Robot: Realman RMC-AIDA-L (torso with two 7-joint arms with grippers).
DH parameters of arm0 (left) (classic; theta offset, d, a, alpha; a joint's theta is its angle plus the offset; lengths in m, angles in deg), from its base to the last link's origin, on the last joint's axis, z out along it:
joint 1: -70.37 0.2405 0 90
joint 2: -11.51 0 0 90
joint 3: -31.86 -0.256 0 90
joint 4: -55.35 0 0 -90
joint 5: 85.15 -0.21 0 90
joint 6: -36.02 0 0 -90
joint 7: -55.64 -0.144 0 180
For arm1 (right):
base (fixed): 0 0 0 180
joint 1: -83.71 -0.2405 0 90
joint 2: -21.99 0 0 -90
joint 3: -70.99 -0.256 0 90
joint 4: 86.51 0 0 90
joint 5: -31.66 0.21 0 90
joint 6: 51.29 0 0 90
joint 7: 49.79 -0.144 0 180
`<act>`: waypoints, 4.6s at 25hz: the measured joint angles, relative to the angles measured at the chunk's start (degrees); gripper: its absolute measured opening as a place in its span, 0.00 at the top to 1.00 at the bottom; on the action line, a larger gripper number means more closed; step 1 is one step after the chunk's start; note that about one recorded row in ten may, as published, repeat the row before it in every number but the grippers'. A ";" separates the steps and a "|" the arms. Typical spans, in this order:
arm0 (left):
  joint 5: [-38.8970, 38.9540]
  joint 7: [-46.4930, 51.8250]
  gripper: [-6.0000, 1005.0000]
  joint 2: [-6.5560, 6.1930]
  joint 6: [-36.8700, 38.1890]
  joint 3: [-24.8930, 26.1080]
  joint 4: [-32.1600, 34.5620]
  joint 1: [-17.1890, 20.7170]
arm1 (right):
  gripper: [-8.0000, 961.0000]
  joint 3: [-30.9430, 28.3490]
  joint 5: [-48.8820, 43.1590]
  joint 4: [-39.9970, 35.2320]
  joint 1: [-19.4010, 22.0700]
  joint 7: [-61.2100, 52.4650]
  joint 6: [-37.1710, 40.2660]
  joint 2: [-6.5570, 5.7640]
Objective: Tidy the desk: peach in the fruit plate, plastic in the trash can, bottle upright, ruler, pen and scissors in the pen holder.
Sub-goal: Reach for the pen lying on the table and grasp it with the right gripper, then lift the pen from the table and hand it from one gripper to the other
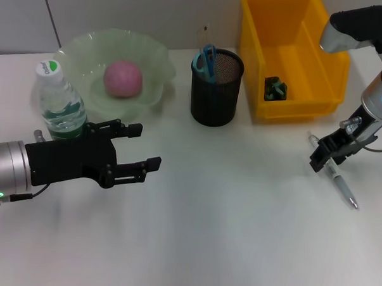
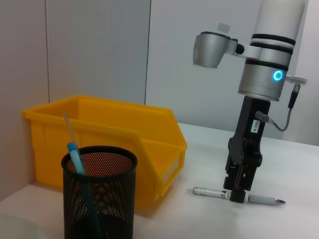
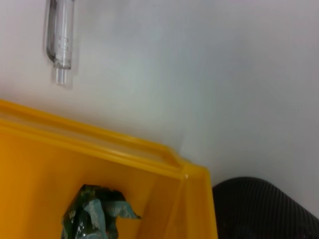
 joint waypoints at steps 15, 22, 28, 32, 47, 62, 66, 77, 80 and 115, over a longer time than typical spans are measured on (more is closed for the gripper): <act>0.00 0.00 0.28 0.00 0.22 0.04 0.00 0.15 | 0.52 1.85 -0.08 0.61 0.17 -0.87 -0.10 0.00; 0.00 0.00 0.29 0.00 0.29 -0.06 0.00 0.19 | 0.55 2.52 -0.08 0.61 0.31 -1.12 -0.16 0.05; 0.00 0.00 0.29 0.00 0.31 -0.04 0.00 0.18 | 0.68 2.54 -0.08 0.61 0.42 -1.16 -0.16 0.05; 0.00 0.00 0.29 0.00 0.31 0.02 0.00 0.18 | 0.68 2.54 -0.08 0.61 0.42 -1.17 -0.17 0.05; 0.00 0.00 0.29 0.00 0.31 -0.06 0.00 0.09 | 0.69 3.24 -0.07 0.70 0.82 -1.18 -0.71 0.14; 0.00 0.00 0.30 0.00 0.31 0.04 0.00 0.08 | 0.74 3.48 -0.07 0.70 1.07 -1.21 -0.78 0.14; 0.01 0.00 0.30 0.00 0.31 0.04 0.00 0.09 | 0.78 3.95 -0.07 0.70 1.14 -1.49 -0.83 0.14; 0.08 0.00 0.30 0.00 0.31 0.04 0.00 0.09 | 0.85 3.36 0.86 -4.14 2.38 -1.05 -0.32 0.70; 0.10 0.00 0.30 -0.04 0.36 0.05 0.00 0.10 | 0.85 3.33 2.99 -10.60 4.08 1.55 1.66 2.28; 0.08 -0.60 0.31 0.01 0.33 0.22 0.70 0.89 | 0.86 -2.98 79.06 -16.23 28.09 68.12 -8.29 5.50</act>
